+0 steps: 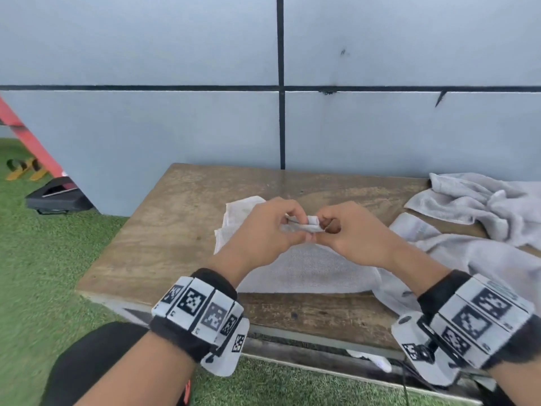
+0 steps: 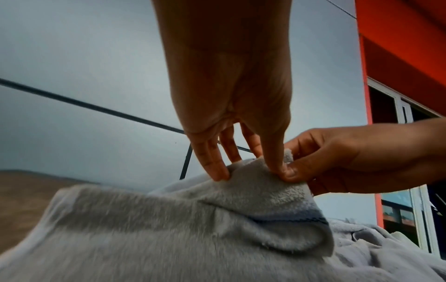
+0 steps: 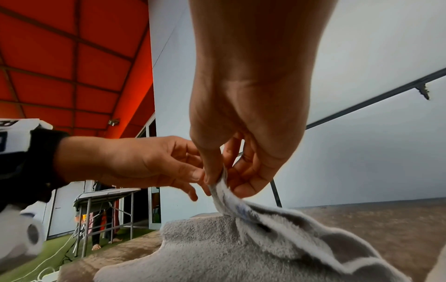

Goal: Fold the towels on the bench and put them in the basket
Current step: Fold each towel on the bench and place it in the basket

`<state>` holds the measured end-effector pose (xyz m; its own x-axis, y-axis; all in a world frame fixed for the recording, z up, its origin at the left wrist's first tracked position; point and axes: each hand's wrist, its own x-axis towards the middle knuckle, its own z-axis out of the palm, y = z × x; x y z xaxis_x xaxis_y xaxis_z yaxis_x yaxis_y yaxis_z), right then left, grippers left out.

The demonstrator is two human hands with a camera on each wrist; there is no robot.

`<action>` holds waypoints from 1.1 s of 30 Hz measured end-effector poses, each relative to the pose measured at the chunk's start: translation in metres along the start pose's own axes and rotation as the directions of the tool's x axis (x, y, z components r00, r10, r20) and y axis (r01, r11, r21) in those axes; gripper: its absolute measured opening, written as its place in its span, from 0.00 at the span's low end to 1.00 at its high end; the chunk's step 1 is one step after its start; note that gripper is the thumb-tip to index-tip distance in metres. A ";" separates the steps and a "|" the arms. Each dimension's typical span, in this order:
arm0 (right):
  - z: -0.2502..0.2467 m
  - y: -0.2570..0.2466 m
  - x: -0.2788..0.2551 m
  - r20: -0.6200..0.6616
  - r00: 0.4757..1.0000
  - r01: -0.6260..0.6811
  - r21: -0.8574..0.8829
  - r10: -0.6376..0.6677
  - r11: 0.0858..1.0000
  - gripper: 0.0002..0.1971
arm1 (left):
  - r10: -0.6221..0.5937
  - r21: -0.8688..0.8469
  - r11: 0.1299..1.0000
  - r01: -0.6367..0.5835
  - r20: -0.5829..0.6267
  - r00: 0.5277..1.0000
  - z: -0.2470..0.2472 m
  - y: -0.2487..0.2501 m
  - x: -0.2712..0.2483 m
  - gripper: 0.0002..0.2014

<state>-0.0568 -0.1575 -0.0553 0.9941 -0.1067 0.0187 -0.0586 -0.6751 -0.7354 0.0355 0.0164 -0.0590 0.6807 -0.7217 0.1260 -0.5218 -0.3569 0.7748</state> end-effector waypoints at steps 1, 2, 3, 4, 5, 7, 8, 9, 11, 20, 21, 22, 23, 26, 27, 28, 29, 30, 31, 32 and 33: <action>0.001 -0.003 -0.003 0.036 0.999 0.017 -0.010 -0.016 1.000 0.09 | -0.025 -0.048 0.999 0.023 -0.044 0.999 0.005 -0.005 -0.004 0.08; 0.001 -0.006 -0.005 0.066 0.997 0.032 -0.015 -0.031 0.999 0.07 | -0.046 -0.075 0.996 0.040 -0.073 0.996 0.008 -0.009 -0.007 0.07; 0.001 -0.009 -0.006 0.087 0.996 0.038 -0.018 -0.036 0.999 0.08 | -0.052 -0.073 0.996 0.046 -0.085 0.995 0.010 -0.010 -0.008 0.07; 0.000 -0.010 -0.007 0.094 0.995 0.032 -0.015 -0.030 0.999 0.10 | -0.042 -0.058 0.998 0.038 -0.085 0.995 0.011 -0.010 -0.008 0.07; -0.002 -0.011 -0.008 0.086 0.996 0.018 0.002 -0.018 1.000 0.11 | -0.028 -0.042 0.999 0.025 -0.081 0.996 0.011 -0.008 -0.007 0.07; -0.005 -0.010 -0.010 0.044 0.999 0.012 0.042 -0.013 0.999 0.15 | -0.004 -0.028 1.000 0.001 -0.087 0.996 0.007 -0.001 -0.006 0.07; -0.006 -0.010 -0.011 0.017 1.000 0.023 0.061 -0.024 0.998 0.16 | 0.011 -0.016 1.000 -0.013 -0.099 0.995 0.005 0.002 -0.005 0.06; -0.006 -0.010 -0.012 -0.011 0.999 0.033 0.085 -0.032 0.996 0.18 | 0.026 -0.001 1.000 -0.026 -0.106 0.994 0.003 0.004 -0.005 0.06; -0.004 -0.010 -0.013 -0.062 0.997 0.045 0.137 -0.036 0.990 0.16 | 0.045 0.019 0.999 -0.044 -0.095 0.994 0.001 0.005 -0.004 0.06; -0.004 -0.009 -0.008 -0.190 0.981 0.060 0.113 -0.038 0.992 0.10 | 0.019 -0.043 0.999 -0.024 -0.101 0.995 0.001 0.009 -0.004 0.07; -0.004 -0.008 -0.008 -0.212 0.976 0.069 0.110 -0.044 0.992 0.10 | 0.018 -0.041 0.999 -0.022 -0.113 0.993 -0.001 0.010 -0.005 0.07; -0.004 -0.008 -0.007 -0.235 0.971 0.077 0.101 -0.051 0.992 0.10 | 0.016 -0.043 0.999 -0.022 -0.125 0.992 -0.002 0.011 -0.005 0.06; -0.004 -0.008 -0.006 -0.256 0.965 0.082 0.092 -0.056 0.992 0.10 | 0.016 -0.043 0.999 -0.022 -0.140 0.990 -0.003 0.012 -0.005 0.06; -0.004 -0.005 -0.003 -0.305 0.952 0.059 0.080 -0.032 0.995 0.10 | 0.047 -0.015 0.999 -0.050 -0.193 0.980 -0.005 0.013 -0.005 0.06; -0.004 -0.004 -0.003 -0.312 0.950 0.051 0.077 -0.025 0.996 0.10 | 0.060 0.000 0.998 -0.061 -0.206 0.977 -0.005 0.013 -0.005 0.06; -0.004 -0.003 -0.003 -0.313 0.949 0.050 0.073 -0.025 0.996 0.09 | 0.069 0.006 0.998 -0.069 -0.211 0.975 -0.005 0.013 -0.005 0.06; -0.003 -0.004 -0.003 -0.307 0.951 0.055 0.071 -0.030 0.996 0.09 | 0.074 0.001 0.997 -0.075 -0.209 0.975 -0.005 0.014 -0.006 0.05; -0.002 -0.004 -0.004 -0.295 0.955 0.066 0.076 -0.041 0.995 0.07 | 0.080 -0.006 0.997 -0.082 -0.202 0.976 -0.005 0.016 -0.006 0.05; -0.001 -0.006 -0.005 -0.280 0.958 0.082 0.088 -0.054 0.993 0.06 | 0.095 0.002 0.995 -0.097 -0.201 0.975 -0.004 0.017 -0.007 0.05; -0.001 -0.007 -0.005 -0.270 0.961 0.096 0.101 -0.065 0.990 0.06 | 0.118 0.023 0.993 -0.116 -0.209 0.971 -0.004 0.018 -0.007 0.05; -0.001 -0.008 -0.005 -0.269 0.961 0.105 0.116 -0.070 0.988 0.05 | 0.136 0.039 0.991 -0.130 -0.219 0.966 -0.003 0.018 -0.007 0.05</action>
<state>-0.0618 -0.1517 -0.0488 0.9346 -0.2513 0.2519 0.0569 -0.5934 -0.8029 0.0233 0.0168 -0.0437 0.6998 -0.6155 0.3627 -0.6256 -0.2828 0.7271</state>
